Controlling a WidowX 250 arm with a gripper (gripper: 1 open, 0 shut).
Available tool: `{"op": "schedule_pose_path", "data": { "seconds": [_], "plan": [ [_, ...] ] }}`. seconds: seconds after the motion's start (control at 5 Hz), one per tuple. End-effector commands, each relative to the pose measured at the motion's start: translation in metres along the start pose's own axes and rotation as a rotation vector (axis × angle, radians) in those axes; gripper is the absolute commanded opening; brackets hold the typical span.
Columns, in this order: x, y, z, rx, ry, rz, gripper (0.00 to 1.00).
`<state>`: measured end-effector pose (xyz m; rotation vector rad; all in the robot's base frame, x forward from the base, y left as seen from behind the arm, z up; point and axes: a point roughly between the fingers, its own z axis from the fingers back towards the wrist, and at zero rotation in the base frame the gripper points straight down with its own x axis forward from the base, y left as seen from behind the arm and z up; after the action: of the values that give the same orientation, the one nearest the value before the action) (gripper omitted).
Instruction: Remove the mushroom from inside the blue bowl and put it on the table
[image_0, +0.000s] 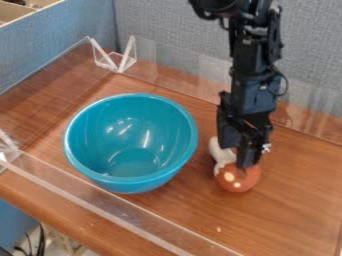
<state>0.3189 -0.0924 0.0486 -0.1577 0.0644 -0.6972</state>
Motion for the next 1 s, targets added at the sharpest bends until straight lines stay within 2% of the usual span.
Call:
{"op": "schedule_pose_path", "data": {
  "seconds": [0.0,0.2,0.6,0.8],
  "plan": [
    [0.016,-0.007,0.009,0.027,-0.057,0.045,1.00],
    [0.025,-0.010,0.000,0.029,-0.068,0.100,1.00],
    [0.009,0.001,-0.019,0.029,-0.061,0.102,1.00],
    [0.009,0.003,-0.020,0.031,-0.060,0.119,1.00]
  ]
}}
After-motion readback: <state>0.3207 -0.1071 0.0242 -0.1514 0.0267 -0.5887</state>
